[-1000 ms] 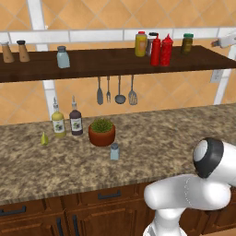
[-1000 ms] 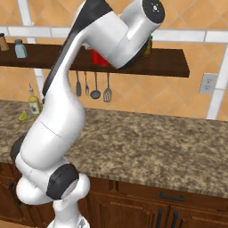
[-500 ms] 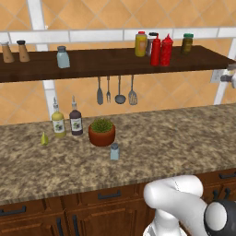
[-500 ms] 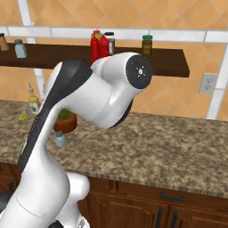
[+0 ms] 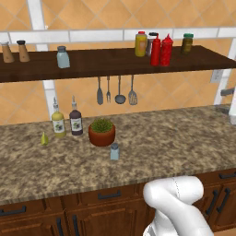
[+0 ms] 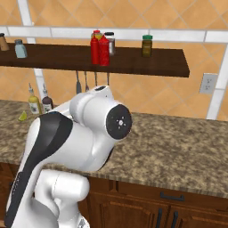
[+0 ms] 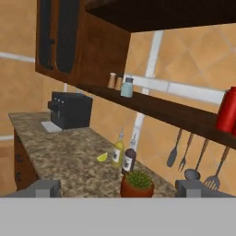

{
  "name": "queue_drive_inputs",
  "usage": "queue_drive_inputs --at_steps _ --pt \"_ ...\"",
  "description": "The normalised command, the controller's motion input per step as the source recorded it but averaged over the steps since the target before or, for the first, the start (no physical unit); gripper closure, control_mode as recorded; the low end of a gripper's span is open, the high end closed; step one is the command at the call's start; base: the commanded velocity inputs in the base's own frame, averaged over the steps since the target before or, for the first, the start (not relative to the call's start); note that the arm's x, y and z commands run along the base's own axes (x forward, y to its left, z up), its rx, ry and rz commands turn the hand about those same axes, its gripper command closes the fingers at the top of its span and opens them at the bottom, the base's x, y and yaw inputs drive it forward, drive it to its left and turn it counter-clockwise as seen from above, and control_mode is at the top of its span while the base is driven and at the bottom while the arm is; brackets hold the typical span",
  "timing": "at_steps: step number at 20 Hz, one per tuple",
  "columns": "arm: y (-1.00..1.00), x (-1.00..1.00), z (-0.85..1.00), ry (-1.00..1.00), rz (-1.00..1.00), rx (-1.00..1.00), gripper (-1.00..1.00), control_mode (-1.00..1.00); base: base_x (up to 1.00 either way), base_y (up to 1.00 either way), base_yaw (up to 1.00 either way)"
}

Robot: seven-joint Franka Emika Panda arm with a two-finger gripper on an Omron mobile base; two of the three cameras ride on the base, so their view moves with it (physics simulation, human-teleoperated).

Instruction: Put the shaker and condiment bottle from the counter next to their counterparts in the cabinet.

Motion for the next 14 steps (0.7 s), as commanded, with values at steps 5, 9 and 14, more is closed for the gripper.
queue_drive_inputs --at_steps 5,9,14 --pt "0.43 -0.22 -0.24 0.00 0.13 -0.02 -1.00 -1.00 0.00 0.00 0.00" --pt "0.51 -0.03 -0.24 0.00 0.09 0.00 -1.00 -1.00 0.00 0.00 0.00" --pt "0.40 -0.07 -0.51 0.00 0.01 0.00 -1.00 -1.00 0.00 0.00 0.00"
